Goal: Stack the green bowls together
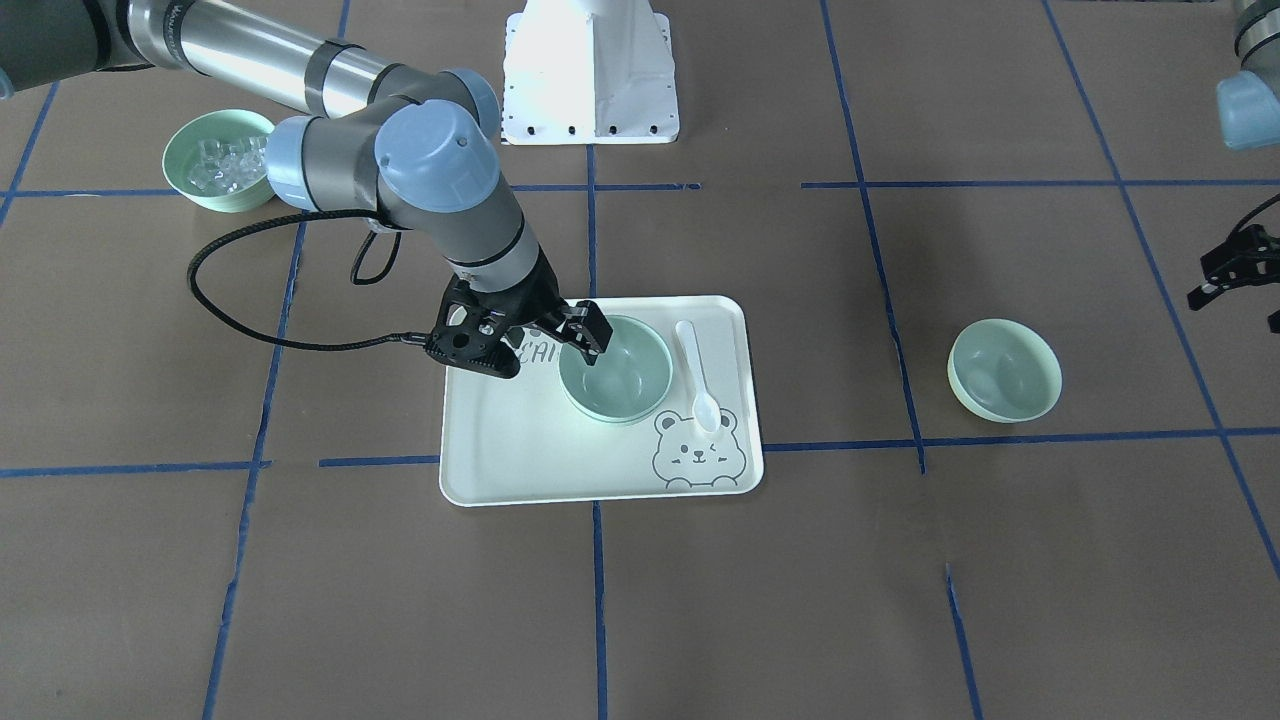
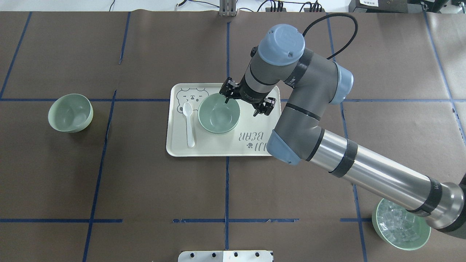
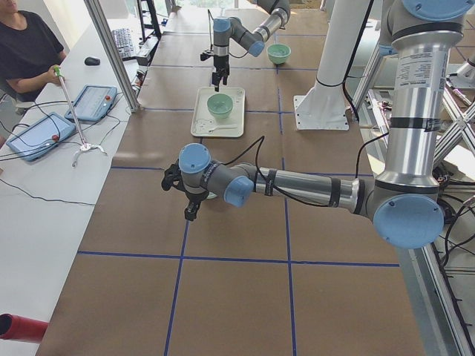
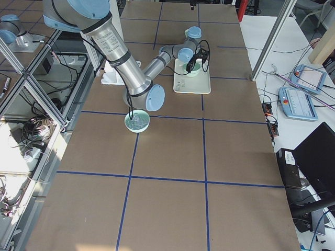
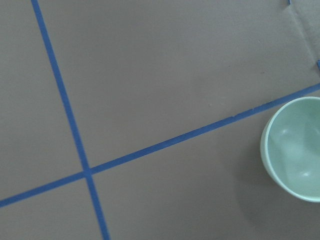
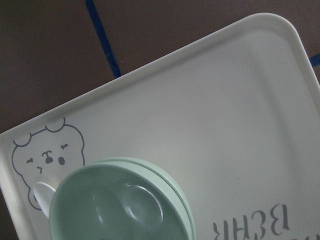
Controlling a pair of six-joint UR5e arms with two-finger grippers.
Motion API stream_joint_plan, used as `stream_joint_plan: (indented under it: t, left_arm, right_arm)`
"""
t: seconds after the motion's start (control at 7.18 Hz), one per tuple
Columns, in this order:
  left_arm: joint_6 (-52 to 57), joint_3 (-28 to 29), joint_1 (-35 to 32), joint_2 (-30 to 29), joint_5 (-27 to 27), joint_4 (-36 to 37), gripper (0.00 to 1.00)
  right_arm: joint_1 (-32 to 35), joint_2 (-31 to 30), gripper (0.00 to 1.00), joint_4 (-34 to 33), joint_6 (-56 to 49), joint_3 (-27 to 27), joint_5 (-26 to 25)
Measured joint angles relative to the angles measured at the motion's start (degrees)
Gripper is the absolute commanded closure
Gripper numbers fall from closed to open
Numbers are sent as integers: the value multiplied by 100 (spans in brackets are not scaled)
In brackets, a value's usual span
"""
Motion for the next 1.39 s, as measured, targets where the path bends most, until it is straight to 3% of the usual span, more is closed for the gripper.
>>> stream_joint_plan:
  t: [0.28, 0.56, 0.84, 0.98, 1.11, 1.39]
  left_arm:
    - [-1459, 317, 936, -296, 366, -543, 12]
    - [-1858, 723, 1219, -614, 483, -658, 22]
    - [-1915, 937, 1356, -755, 504, -667, 27]
    - [-1918, 999, 1416, -811, 510, -666, 56]
    - [-1919, 1036, 1452, -835, 513, -663, 100]
    - [-1902, 1090, 1500, -848, 601, -658, 100]
  right_arm:
    - [383, -805, 0, 8, -210, 724, 242]
    - [533, -1324, 0, 26, -664, 1095, 291]
    - [550, -1437, 0, 32, -763, 1159, 297]
    - [553, -1454, 0, 32, -774, 1160, 296]
    - [555, -1460, 0, 33, -778, 1159, 293]
    - [556, -1464, 0, 33, -780, 1160, 297]
